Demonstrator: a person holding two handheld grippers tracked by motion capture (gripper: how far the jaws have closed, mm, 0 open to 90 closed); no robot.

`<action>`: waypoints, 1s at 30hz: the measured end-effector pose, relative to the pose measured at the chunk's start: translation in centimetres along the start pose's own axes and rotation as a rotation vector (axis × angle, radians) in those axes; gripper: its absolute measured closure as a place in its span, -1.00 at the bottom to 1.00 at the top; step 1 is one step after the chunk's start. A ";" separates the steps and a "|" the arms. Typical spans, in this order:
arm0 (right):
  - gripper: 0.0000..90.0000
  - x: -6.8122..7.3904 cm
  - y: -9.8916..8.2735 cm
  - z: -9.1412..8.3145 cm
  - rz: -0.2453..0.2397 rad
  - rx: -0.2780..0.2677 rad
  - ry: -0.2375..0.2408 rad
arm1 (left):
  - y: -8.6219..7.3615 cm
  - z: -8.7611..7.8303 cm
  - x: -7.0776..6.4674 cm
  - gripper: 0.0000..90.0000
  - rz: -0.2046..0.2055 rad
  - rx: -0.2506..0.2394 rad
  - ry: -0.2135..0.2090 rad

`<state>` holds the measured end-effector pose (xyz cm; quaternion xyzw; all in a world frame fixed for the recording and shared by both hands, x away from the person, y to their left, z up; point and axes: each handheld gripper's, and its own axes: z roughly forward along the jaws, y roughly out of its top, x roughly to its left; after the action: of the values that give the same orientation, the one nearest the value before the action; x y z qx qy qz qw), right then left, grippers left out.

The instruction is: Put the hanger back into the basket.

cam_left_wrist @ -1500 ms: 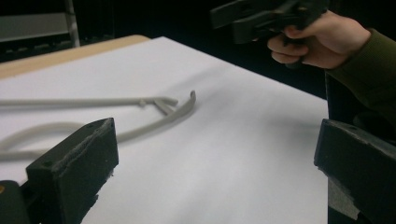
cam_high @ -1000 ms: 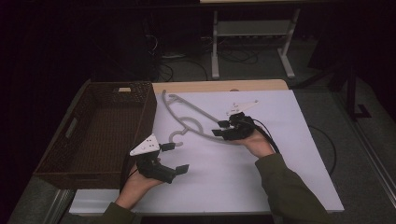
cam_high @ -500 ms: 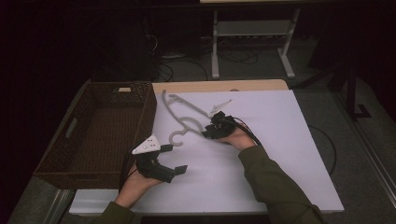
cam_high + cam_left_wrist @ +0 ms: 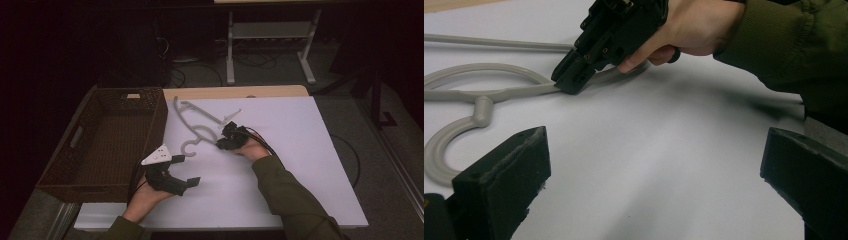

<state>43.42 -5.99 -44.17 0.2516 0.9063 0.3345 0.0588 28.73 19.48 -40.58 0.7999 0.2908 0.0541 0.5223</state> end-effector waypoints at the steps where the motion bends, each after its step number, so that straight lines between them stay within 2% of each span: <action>1: 0.78 -0.1 0.0 0.0 -0.003 -0.001 0.004 | 0.0 0.0 0.0 -1.00 0.003 0.001 -0.001; 6: 0.80 -0.1 -0.3 -0.3 -0.020 0.001 0.015 | 0.0 0.0 0.0 -1.00 -0.004 -0.003 -0.002; 10: 0.80 0.0 -1.1 -1.0 -0.052 0.008 0.021 | 0.0 -0.1 0.0 -1.00 -0.004 -0.004 -0.001; 12: 0.80 0.1 -1.8 -1.7 -0.058 0.007 0.023 | 0.0 -0.1 0.0 -1.00 -0.004 -0.005 -0.001; 13: 0.80 0.3 -2.2 -2.1 -0.044 0.009 0.027 | 0.0 -0.1 -0.1 -1.00 -0.004 -0.001 0.000; 15: 0.80 0.4 -3.2 -3.0 -0.071 0.008 0.028 | 0.0 -0.1 -0.1 -1.00 -0.003 -0.003 0.000; 17: 0.80 0.8 -4.0 -4.0 -0.059 0.019 0.028 | 0.0 0.0 -0.1 -1.00 0.001 0.002 -0.001; 19: 0.80 0.8 -4.9 -5.1 -0.088 0.012 0.026 | 0.0 0.1 -0.2 -1.00 0.001 0.001 -0.001; 20: 0.80 1.1 -5.3 -5.7 -0.067 0.011 0.030 | 0.0 0.1 -0.2 -1.00 0.003 0.002 -0.003; 23: 0.80 1.2 -6.1 -6.7 -0.075 0.006 0.030 | 0.1 0.1 -0.3 -1.00 0.004 0.001 -0.003; 28: 0.80 2.4 -8.4 -9.2 -0.072 -0.006 0.048 | 0.0 0.1 -0.3 -1.00 0.002 -0.002 -0.003; 30: 0.80 3.1 -9.3 -9.7 -0.092 0.016 0.043 | 0.0 0.1 -0.3 -1.00 0.002 -0.001 -0.003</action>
<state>34.21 -16.13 -42.47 0.2029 0.9205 0.3297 0.0524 28.51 19.22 -40.51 0.8000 0.2893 0.0535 0.5229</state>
